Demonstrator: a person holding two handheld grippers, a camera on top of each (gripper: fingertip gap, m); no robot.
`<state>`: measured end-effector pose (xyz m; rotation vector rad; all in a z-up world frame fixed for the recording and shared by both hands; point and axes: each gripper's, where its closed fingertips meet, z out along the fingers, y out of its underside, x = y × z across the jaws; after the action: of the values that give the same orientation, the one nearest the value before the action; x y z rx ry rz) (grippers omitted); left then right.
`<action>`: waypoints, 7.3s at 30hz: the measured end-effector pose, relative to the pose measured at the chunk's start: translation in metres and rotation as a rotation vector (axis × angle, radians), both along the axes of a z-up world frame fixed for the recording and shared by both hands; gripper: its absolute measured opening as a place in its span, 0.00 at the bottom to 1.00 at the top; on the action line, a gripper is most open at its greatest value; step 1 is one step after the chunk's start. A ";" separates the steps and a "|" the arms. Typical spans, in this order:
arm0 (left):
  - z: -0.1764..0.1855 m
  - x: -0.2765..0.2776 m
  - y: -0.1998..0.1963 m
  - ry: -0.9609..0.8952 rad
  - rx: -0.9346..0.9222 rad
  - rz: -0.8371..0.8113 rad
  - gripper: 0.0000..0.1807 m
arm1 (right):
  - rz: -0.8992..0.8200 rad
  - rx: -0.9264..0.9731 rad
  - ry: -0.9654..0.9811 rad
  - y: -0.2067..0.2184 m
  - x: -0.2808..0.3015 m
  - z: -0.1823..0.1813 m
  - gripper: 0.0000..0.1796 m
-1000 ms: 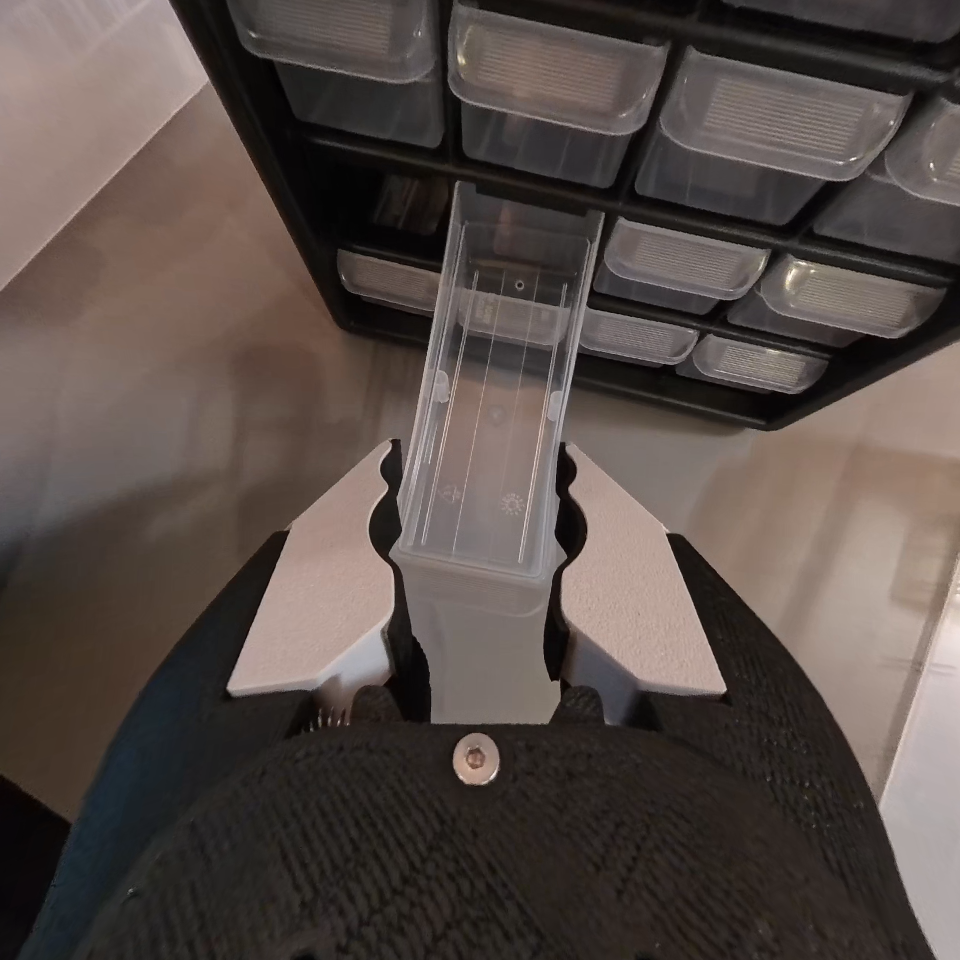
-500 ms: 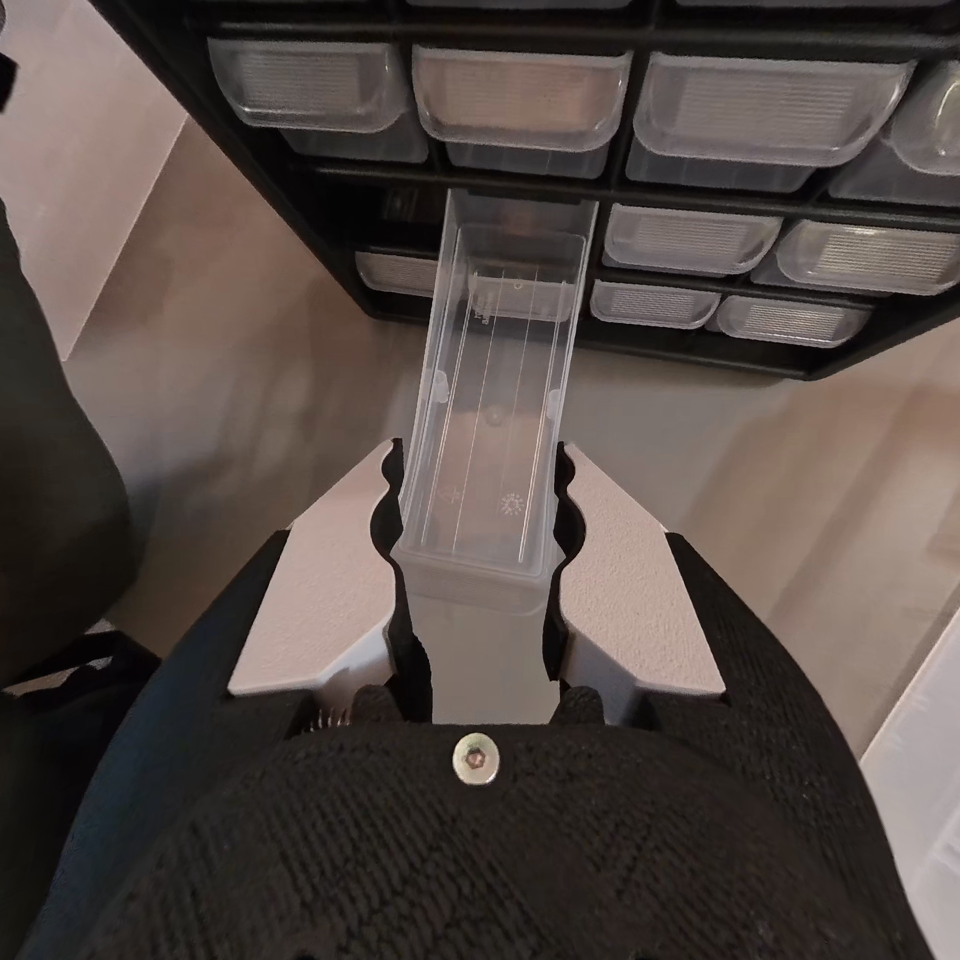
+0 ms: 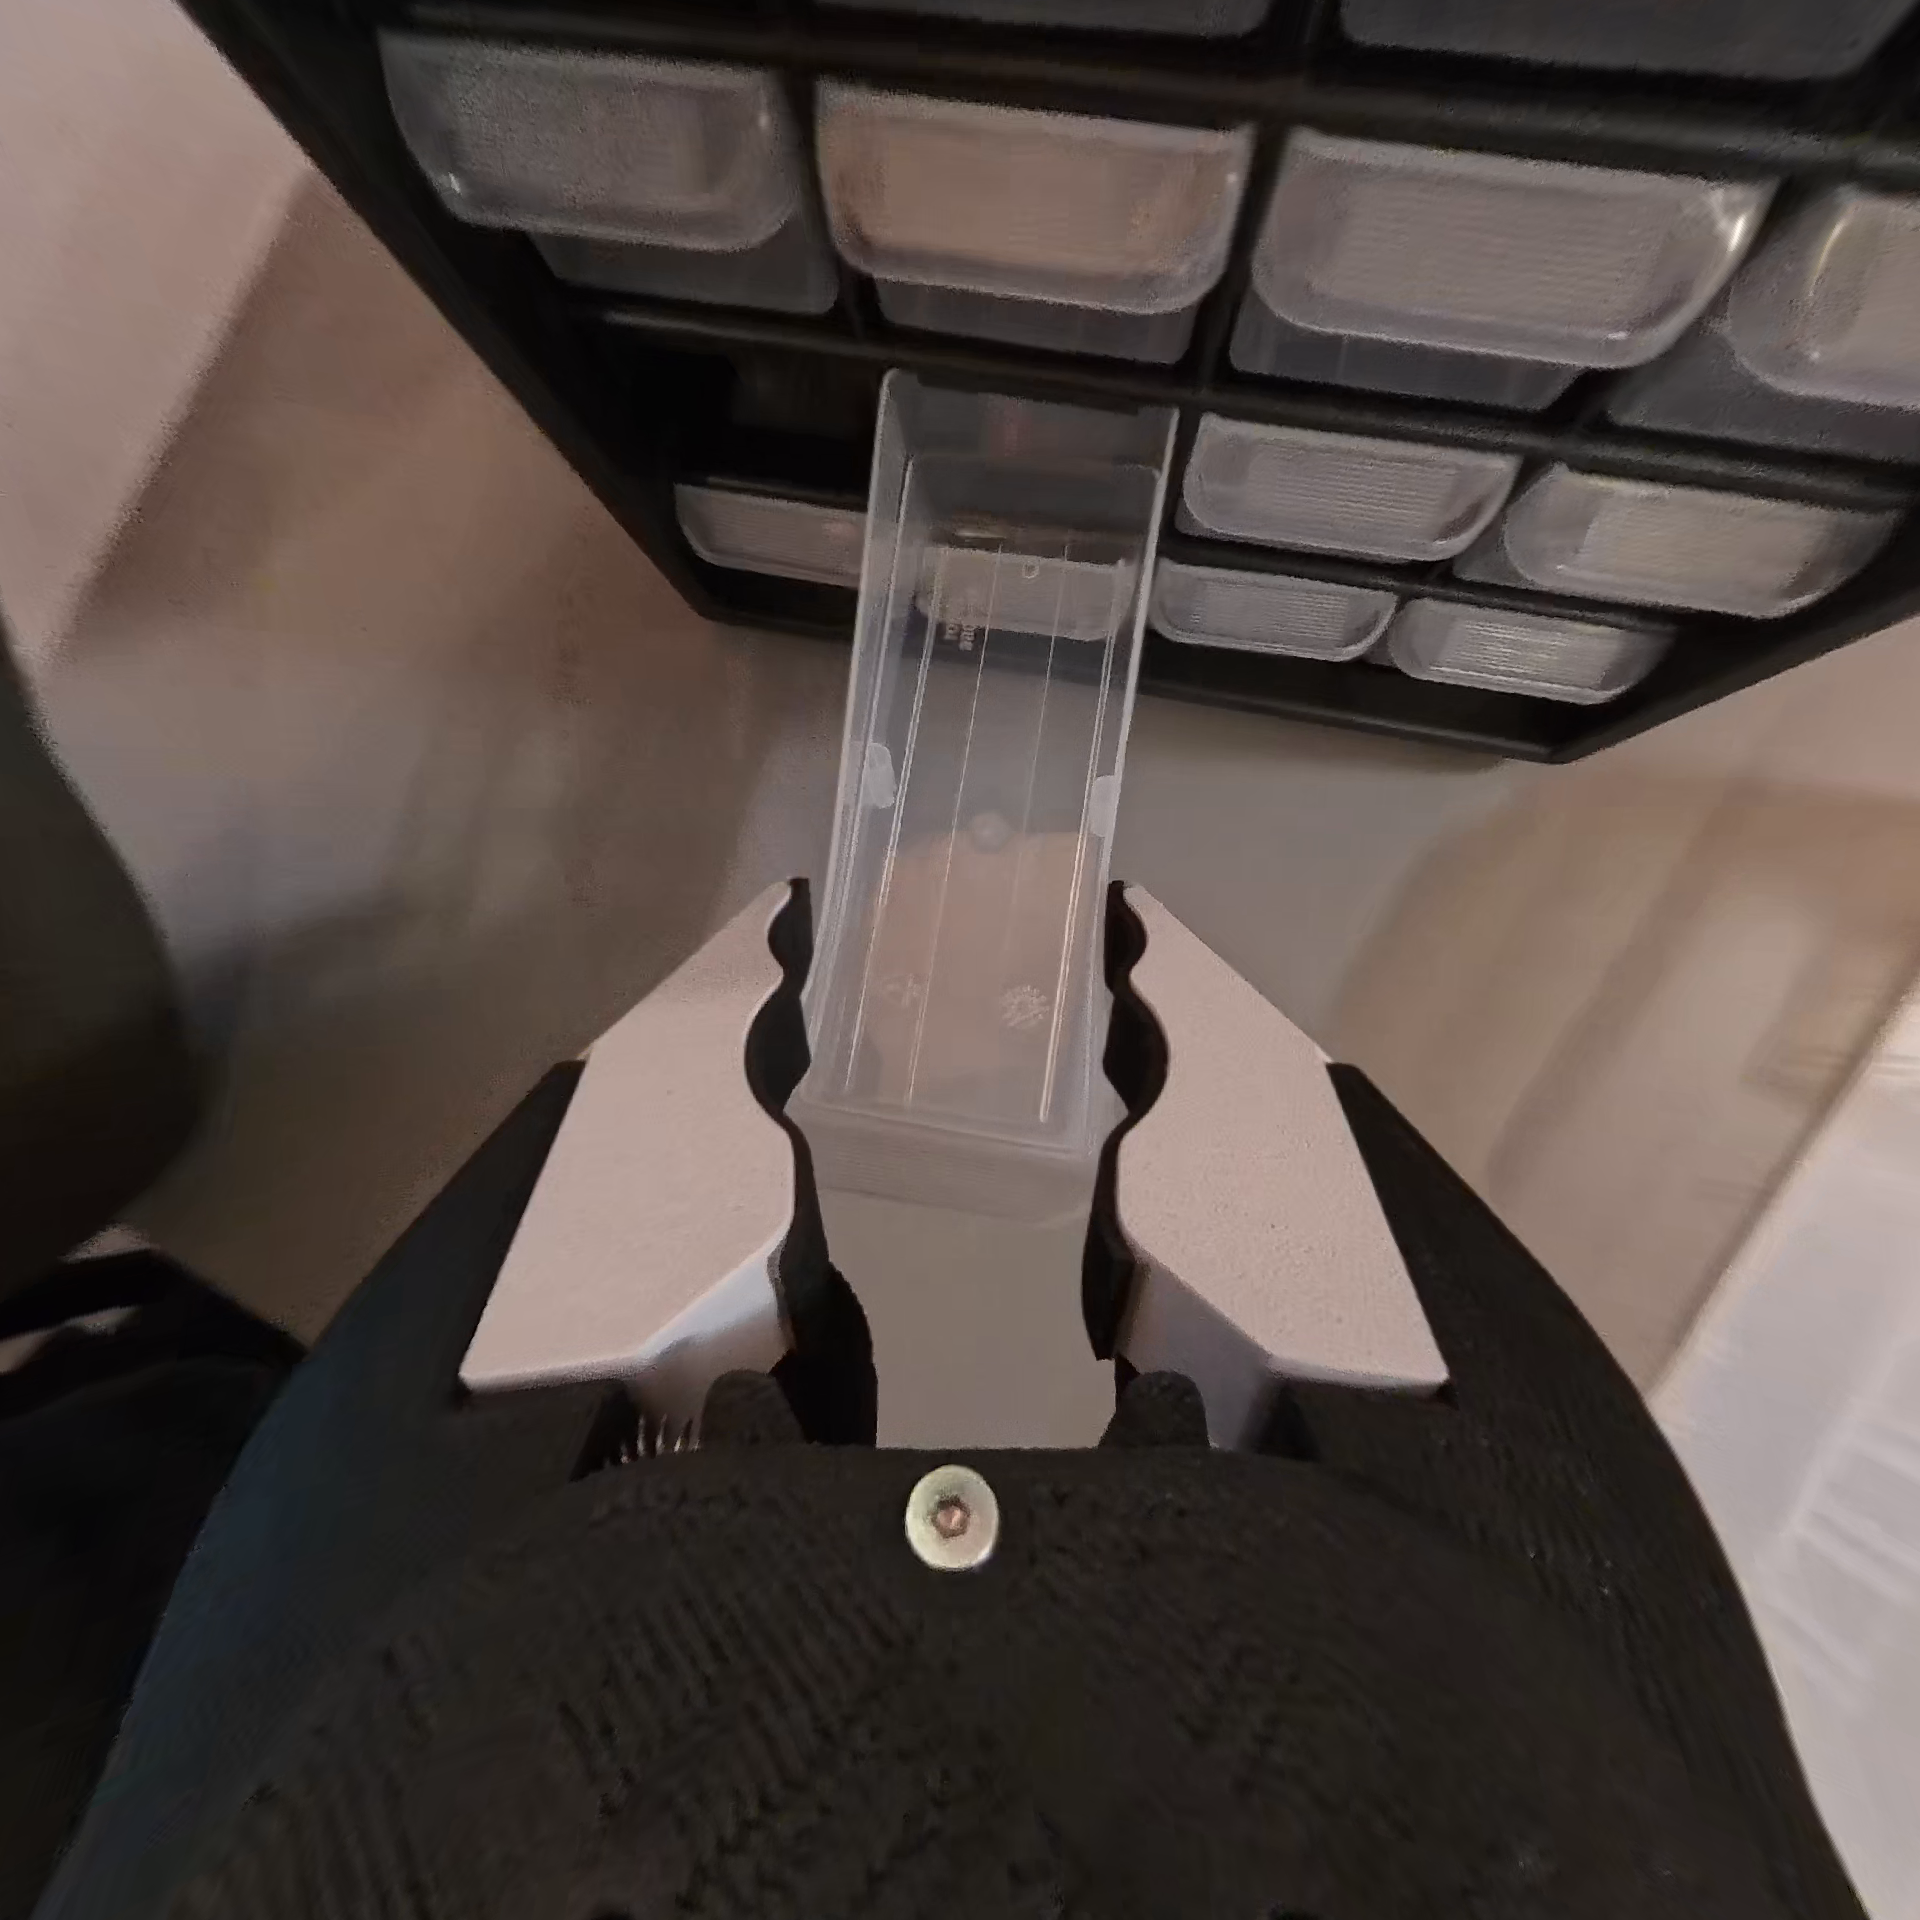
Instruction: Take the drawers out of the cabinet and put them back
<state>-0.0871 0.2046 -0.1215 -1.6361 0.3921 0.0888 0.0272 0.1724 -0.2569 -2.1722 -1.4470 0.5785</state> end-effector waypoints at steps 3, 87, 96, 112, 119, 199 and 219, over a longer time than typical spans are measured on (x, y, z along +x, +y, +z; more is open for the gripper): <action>0.000 0.000 0.000 0.000 0.001 -0.001 0.45 | 0.007 0.118 -0.067 -0.005 -0.001 -0.004 0.32; -0.001 -0.006 -0.001 -0.049 0.006 -0.007 0.43 | 0.202 0.881 -0.256 0.238 0.172 0.086 0.56; -0.001 -0.006 -0.001 -0.049 0.005 -0.007 0.43 | 0.428 1.130 0.174 0.076 0.011 0.053 0.35; -0.001 -0.005 -0.002 -0.052 0.005 -0.018 0.44 | 0.528 1.741 -0.071 0.084 -0.042 0.004 0.11; -0.001 -0.005 -0.002 -0.061 0.008 -0.024 0.44 | 0.522 1.774 -0.046 0.077 -0.040 0.006 0.04; -0.003 -0.007 -0.002 -0.094 0.001 -0.041 0.44 | 0.029 0.386 -0.195 0.154 0.267 0.082 0.34; -0.003 -0.007 -0.002 -0.101 -0.004 -0.041 0.45 | 0.755 0.108 -0.776 0.180 0.290 -0.061 0.35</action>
<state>-0.0937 0.2023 -0.1243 -1.6286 0.3481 -0.0259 0.3175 0.3525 -0.3174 -1.7726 -2.6624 -0.1777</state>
